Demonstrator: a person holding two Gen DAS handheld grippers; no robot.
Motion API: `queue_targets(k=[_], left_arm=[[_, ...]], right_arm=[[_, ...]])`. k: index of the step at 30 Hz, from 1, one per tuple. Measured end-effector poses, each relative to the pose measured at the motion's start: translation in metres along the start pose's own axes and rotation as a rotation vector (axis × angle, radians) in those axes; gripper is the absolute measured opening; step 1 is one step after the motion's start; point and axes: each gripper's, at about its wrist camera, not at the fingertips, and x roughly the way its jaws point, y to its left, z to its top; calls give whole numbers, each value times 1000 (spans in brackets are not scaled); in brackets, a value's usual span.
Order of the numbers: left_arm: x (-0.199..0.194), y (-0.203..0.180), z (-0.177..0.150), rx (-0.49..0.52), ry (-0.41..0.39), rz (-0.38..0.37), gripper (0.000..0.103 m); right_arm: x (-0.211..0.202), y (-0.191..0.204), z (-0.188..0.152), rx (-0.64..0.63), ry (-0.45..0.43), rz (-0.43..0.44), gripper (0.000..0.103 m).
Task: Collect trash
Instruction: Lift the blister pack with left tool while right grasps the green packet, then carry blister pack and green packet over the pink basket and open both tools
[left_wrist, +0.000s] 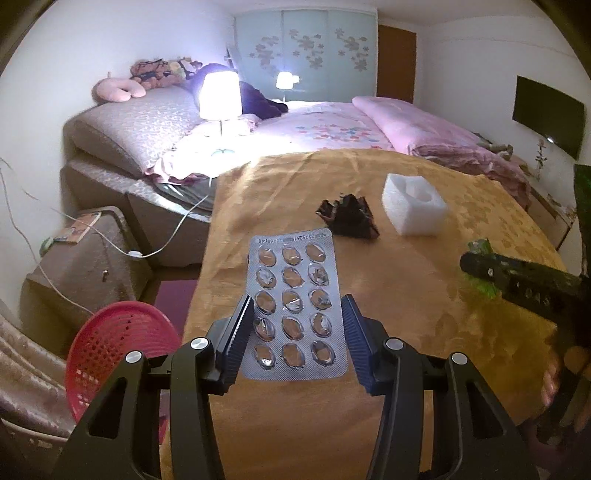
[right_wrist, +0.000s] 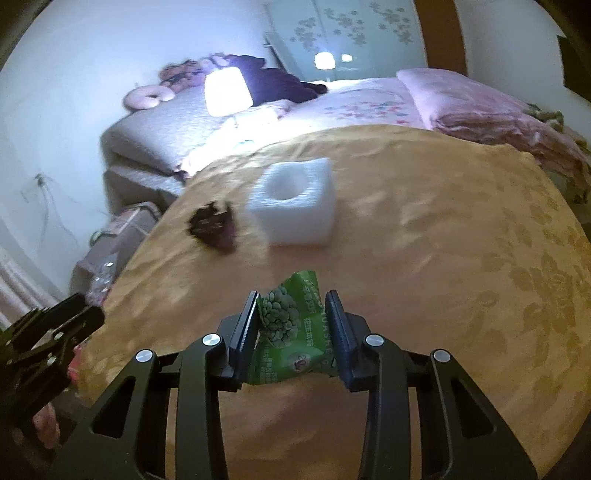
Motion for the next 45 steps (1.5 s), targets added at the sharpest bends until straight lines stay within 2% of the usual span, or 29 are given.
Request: queue_targets(k=[10, 19, 24, 31, 45], left_arm=[[-18, 19, 1, -2, -22, 63, 47], [-26, 46, -2, -17, -27, 122, 47], [-31, 74, -9, -38, -18, 175, 47], [-35, 115, -22, -92, 7, 238, 47], [-27, 175, -39, -227, 43, 277, 47]], right_arm=[[-5, 49, -3, -85, 3, 101, 35], [-2, 75, -3, -134, 17, 134, 35], [3, 91, -4, -168, 30, 150, 35], [14, 129, -3, -237, 53, 185, 35], [32, 199, 1, -323, 104, 284, 35]])
